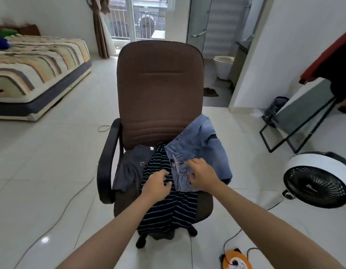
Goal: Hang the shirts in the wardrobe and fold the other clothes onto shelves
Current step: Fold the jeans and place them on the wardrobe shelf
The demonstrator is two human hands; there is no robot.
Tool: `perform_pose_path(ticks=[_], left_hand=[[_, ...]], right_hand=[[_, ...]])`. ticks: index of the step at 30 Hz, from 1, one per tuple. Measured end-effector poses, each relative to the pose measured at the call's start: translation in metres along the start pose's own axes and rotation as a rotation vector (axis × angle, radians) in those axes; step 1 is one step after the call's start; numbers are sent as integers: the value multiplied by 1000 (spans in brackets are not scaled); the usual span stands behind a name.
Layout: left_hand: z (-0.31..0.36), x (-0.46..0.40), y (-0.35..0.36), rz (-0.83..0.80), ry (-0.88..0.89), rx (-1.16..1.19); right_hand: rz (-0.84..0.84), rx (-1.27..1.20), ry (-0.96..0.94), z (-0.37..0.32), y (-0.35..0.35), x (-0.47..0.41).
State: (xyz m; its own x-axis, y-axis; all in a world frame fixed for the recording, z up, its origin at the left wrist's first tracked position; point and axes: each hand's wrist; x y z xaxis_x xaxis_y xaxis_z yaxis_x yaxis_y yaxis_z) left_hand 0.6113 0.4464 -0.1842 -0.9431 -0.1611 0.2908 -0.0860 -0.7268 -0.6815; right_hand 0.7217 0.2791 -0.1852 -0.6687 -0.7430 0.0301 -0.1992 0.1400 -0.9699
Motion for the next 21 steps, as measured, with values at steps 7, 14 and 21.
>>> perform_pose_path(ticks=[7, 14, 21], left_hand=[[-27, -74, 47, -180, -169, 253], [-61, -134, 80, -289, -368, 496], [-78, -172, 105, -371, -580, 688]], right_hand=[[-180, -76, 25, 55, 36, -59], [-388, -117, 60, 93, 79, -128], [-536, -104, 15, 120, 108, -196]])
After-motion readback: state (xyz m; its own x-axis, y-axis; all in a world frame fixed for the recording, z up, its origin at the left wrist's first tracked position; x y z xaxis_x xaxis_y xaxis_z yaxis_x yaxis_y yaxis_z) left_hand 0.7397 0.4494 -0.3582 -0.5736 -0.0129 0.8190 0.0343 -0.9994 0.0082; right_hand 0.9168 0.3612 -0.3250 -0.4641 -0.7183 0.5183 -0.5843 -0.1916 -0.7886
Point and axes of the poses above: each hand's wrist, its own x-axis away from the middle knuckle, its own y-axis out of the palm, z = x × y, and after that the axes turned 9 degrees about -z, right-handed
